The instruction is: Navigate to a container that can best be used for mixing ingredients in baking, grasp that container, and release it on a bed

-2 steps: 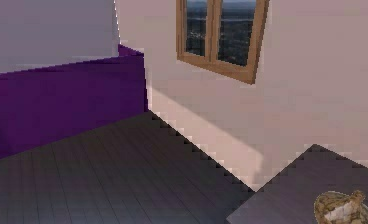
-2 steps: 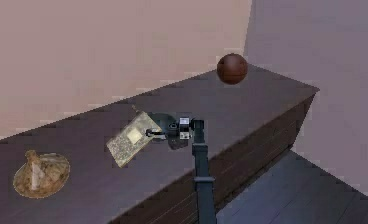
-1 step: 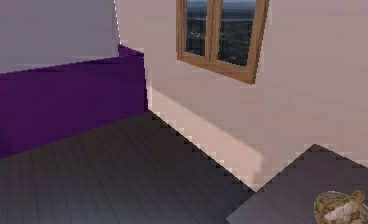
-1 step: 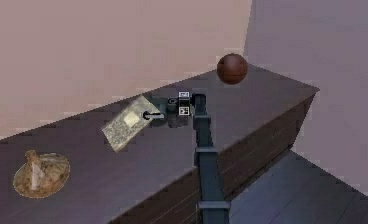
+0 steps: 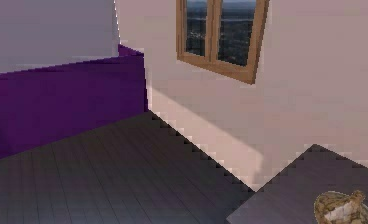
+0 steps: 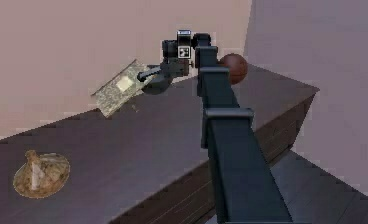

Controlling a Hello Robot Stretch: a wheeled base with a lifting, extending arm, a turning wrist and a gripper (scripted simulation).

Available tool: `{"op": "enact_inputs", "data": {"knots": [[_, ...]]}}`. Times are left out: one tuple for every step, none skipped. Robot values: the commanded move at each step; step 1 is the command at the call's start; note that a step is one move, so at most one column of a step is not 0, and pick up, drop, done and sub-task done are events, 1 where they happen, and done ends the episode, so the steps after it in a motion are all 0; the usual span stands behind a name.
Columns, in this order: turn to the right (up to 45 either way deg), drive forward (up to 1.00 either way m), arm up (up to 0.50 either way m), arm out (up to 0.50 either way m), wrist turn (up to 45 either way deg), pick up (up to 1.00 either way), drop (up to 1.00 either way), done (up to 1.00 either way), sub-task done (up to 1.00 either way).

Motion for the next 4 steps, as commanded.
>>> {"op": "enact_inputs", "data": {"knots": [[0.0,0.0,0.0,0.0,-45.0,0.0,0.0,0.0,0.0],[0.0,0.0,0.0,0.0,-45.0,0.0,0.0,0.0,0.0],[0.0,0.0,0.0,0.0,-15.0,0.0,0.0,0.0,0.0],[0.0,0.0,0.0,-0.42,0.0,0.0,0.0,0.0,0.0]]}}
